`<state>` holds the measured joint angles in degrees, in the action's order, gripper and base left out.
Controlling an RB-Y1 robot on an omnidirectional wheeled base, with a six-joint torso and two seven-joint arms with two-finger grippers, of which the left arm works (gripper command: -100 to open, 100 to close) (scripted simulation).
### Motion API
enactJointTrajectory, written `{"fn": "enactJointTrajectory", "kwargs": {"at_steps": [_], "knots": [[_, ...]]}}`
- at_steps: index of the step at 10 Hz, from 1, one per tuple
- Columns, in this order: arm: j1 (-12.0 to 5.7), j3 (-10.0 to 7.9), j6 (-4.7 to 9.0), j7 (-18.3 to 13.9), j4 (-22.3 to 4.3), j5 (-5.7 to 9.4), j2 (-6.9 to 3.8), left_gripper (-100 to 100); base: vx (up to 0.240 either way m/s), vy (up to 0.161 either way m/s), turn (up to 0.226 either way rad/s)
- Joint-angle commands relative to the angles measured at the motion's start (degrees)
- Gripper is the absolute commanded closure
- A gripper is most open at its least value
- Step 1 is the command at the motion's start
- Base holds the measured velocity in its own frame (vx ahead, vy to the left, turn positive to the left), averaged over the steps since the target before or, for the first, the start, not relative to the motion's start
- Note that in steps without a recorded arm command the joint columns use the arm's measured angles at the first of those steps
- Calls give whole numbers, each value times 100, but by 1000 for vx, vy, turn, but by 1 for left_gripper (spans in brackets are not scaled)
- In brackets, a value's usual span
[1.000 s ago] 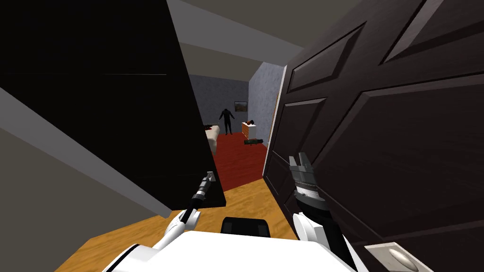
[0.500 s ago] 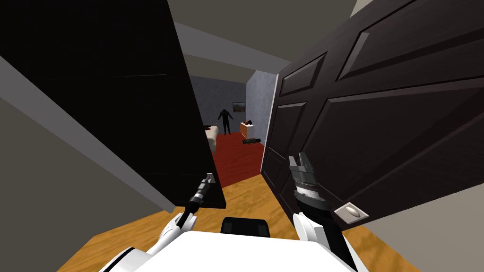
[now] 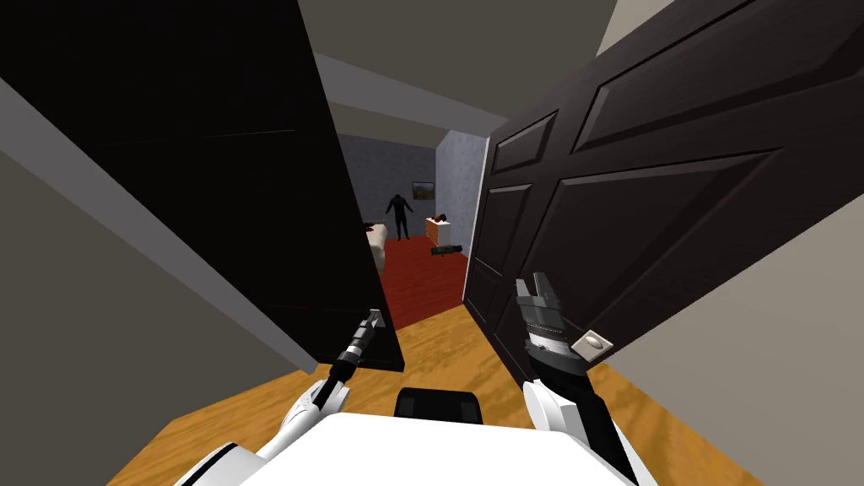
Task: Pull the door open
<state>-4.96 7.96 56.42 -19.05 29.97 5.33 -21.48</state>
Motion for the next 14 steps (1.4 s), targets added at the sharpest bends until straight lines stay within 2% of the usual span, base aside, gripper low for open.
{"fn": "enactJointTrajectory", "kwargs": {"at_steps": [1, 4, 6, 8, 11, 12, 14], "knots": [[37, 106, -26, 10, 86, 27, 0, 100, -192, 82, -104], [22, 361, -35, 38, 167, 137, -32, 100, -214, 89, -133], [22, 361, -35, 38, 167, 137, -32, 100, -120, 68, -24], [13, 517, -40, 55, 216, 203, -51, 100, -164, 94, -107], [8, 575, -68, 55, 274, 219, -53, 100, -148, 100, -73], [154, 670, 151, -53, 239, 210, -179, 100, -106, 1, -198], [253, 725, 316, -135, 219, 209, -281, 100, -158, 38, -87]]}}
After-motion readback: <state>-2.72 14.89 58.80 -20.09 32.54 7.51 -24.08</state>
